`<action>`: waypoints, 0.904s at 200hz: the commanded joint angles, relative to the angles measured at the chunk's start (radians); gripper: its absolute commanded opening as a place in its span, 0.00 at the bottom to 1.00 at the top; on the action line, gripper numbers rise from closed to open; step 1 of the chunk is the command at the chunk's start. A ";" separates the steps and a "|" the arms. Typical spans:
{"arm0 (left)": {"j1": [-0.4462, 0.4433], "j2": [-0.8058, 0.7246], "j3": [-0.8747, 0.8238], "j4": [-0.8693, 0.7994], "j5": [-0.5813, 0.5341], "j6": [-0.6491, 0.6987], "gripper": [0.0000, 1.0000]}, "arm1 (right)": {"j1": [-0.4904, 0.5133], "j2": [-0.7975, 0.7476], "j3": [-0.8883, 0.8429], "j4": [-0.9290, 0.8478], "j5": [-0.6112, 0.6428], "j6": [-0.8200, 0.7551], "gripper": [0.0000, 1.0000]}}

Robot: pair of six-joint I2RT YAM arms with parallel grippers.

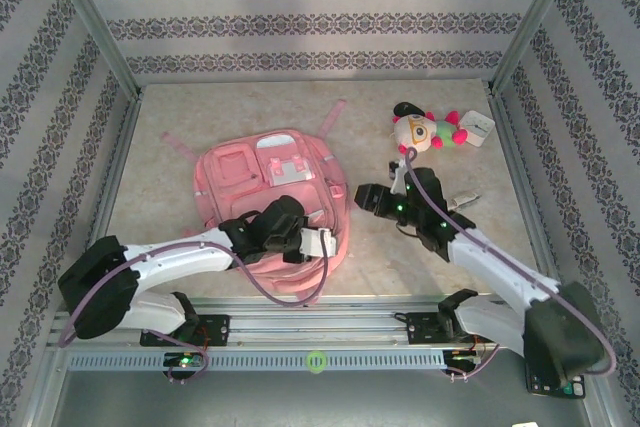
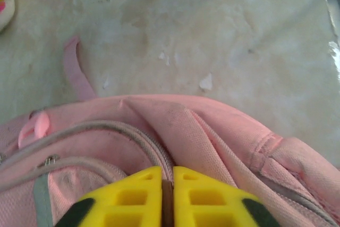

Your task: Pack the student bag

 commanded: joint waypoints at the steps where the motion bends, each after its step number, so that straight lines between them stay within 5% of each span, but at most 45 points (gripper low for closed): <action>1: 0.009 -0.037 0.067 0.068 0.044 -0.086 0.43 | 0.055 -0.082 -0.068 -0.139 0.035 0.120 0.53; 11: 0.010 -0.083 0.072 0.022 0.002 -0.176 0.61 | 0.072 -0.103 -0.080 -0.160 0.031 0.145 0.53; 26: 0.012 -0.160 0.099 -0.081 -0.113 -0.389 0.75 | 0.083 -0.106 -0.081 -0.161 -0.009 0.189 0.54; 60: 0.030 -0.278 0.216 -0.484 -0.414 -0.856 0.80 | 0.096 -0.008 -0.017 -0.130 -0.138 0.243 0.54; 89: 0.099 -0.404 0.182 -0.661 -0.538 -1.267 0.86 | 0.104 0.116 0.049 -0.094 -0.186 0.248 0.53; 123: 0.290 -0.541 0.036 -0.680 -0.439 -1.544 0.80 | 0.114 0.236 0.090 -0.037 -0.209 0.240 0.51; 181: 0.442 -0.523 -0.218 -0.355 -0.180 -1.620 0.66 | 0.195 0.394 0.058 0.064 -0.156 0.272 0.35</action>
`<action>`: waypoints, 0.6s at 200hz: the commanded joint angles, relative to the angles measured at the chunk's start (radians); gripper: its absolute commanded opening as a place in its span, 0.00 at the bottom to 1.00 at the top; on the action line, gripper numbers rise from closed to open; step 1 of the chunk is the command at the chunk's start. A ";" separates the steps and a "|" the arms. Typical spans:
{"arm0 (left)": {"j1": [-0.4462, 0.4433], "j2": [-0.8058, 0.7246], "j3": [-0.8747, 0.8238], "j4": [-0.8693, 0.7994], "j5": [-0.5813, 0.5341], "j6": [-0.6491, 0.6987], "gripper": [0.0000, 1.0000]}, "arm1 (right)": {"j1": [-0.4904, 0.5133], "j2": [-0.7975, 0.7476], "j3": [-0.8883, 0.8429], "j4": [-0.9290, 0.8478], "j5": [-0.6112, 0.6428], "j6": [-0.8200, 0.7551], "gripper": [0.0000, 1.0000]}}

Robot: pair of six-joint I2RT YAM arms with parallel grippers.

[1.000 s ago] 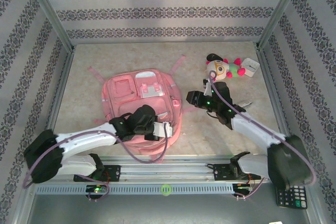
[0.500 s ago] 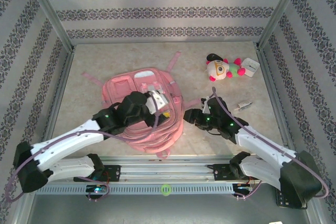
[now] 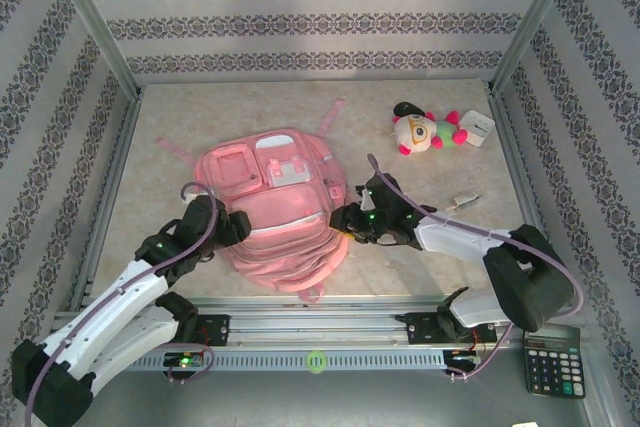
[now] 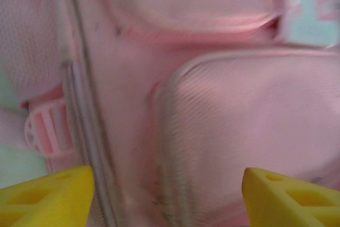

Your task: Pack the student bag

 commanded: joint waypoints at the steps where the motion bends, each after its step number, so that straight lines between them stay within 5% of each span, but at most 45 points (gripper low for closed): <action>1: 0.026 0.054 -0.051 0.191 0.135 -0.084 0.65 | 0.049 0.038 -0.025 0.080 0.017 0.038 0.34; 40: 0.025 0.307 -0.028 0.411 0.249 -0.043 0.64 | 0.201 0.044 -0.162 0.316 0.164 0.196 0.25; 71: 0.025 0.494 0.119 0.394 0.252 0.075 0.67 | 0.266 0.054 -0.173 0.375 0.266 0.228 0.24; 120: 0.026 0.487 0.232 0.295 0.151 0.244 0.71 | 0.264 0.016 -0.124 0.391 0.269 0.172 0.29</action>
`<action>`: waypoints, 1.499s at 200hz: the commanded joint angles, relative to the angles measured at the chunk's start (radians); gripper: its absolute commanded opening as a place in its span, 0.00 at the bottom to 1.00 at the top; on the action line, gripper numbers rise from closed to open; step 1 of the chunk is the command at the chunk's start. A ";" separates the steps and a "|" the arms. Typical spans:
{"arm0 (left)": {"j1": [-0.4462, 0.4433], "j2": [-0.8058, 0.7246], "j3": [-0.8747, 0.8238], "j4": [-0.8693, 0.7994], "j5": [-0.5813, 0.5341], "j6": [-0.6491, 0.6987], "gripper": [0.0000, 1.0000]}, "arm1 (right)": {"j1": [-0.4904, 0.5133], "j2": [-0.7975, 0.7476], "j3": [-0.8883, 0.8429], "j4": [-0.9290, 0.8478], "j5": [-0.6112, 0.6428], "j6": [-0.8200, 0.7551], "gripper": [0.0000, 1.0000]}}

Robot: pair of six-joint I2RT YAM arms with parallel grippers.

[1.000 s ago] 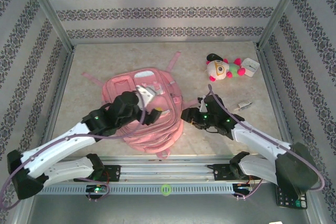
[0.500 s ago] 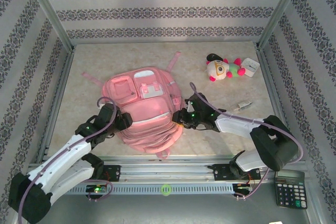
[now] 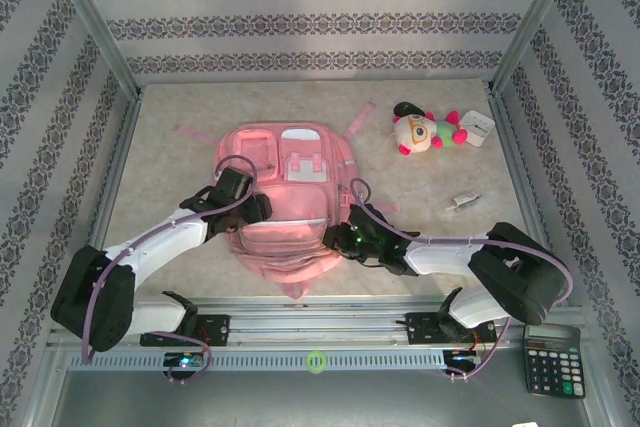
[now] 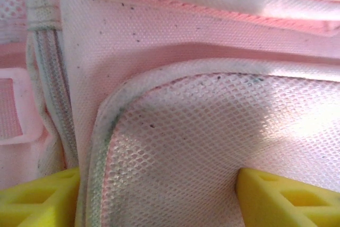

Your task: Pack the student bag

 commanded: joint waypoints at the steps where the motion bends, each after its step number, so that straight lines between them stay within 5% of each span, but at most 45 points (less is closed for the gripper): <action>1: -0.015 -0.031 0.070 0.037 0.054 0.123 0.71 | 0.033 -0.022 0.039 0.073 -0.046 -0.034 0.30; 40: -0.017 -0.234 0.110 -0.107 0.014 0.503 0.77 | -0.031 -0.324 0.005 -0.163 -0.032 -0.155 0.42; 74: -0.018 -0.330 0.080 -0.212 0.234 1.051 0.79 | -0.196 -0.608 0.014 -0.420 -0.050 -0.350 0.44; 106: -0.067 -0.244 0.127 -0.256 0.317 1.243 0.77 | -0.347 -0.751 0.043 -0.520 -0.100 -0.517 0.47; 126: -0.161 -0.178 0.136 -0.189 0.268 1.346 0.78 | -0.405 -0.748 0.067 -0.548 -0.142 -0.582 0.47; 158: -0.256 -0.069 0.144 -0.075 0.204 1.455 0.78 | -0.437 -0.665 0.088 -0.563 -0.194 -0.590 0.47; 218: -0.294 0.036 0.118 0.070 0.123 1.535 0.81 | -0.438 -0.603 0.081 -0.519 -0.222 -0.582 0.47; 300: -0.298 0.043 0.091 -0.006 0.250 1.574 0.85 | -0.439 -0.588 0.075 -0.498 -0.230 -0.669 0.48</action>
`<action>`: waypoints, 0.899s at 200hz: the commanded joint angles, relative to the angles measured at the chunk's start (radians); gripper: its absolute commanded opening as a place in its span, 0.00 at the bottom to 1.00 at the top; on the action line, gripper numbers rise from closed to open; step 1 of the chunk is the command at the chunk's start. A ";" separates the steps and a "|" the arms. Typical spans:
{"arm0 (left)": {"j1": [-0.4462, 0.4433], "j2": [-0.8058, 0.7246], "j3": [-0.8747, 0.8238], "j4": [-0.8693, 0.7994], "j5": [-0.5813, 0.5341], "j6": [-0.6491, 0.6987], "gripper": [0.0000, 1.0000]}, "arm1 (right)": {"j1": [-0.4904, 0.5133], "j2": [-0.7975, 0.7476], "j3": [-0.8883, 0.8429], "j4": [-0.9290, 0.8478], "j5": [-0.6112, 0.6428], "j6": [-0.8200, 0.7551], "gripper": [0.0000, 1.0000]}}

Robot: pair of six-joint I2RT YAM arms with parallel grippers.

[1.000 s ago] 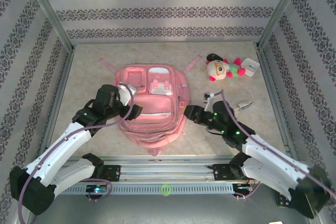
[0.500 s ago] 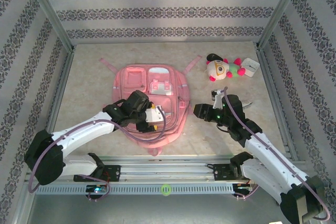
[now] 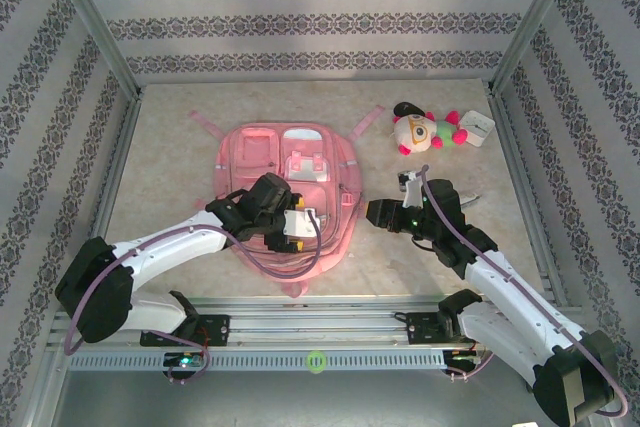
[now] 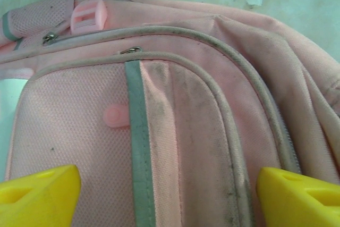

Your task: Pack the student bag

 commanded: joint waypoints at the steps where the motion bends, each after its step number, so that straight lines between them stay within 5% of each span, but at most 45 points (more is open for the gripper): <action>1: -0.013 0.000 -0.011 -0.011 0.046 0.026 0.85 | -0.005 0.014 0.013 0.017 -0.015 -0.049 0.48; 68: -0.012 0.034 -0.098 0.155 -0.132 -0.008 0.83 | -0.007 0.060 0.035 0.016 -0.060 -0.178 0.49; 98: -0.013 0.005 -0.108 0.221 -0.142 -0.080 0.56 | -0.009 0.056 0.034 0.021 -0.088 -0.318 0.48; 131: 0.012 -0.150 -0.134 0.239 0.042 -0.213 0.10 | -0.010 0.042 0.040 0.000 -0.089 -0.588 0.50; 180: 0.130 -0.304 -0.266 0.345 0.293 -0.308 0.00 | -0.011 0.188 0.114 -0.046 -0.251 -1.188 0.48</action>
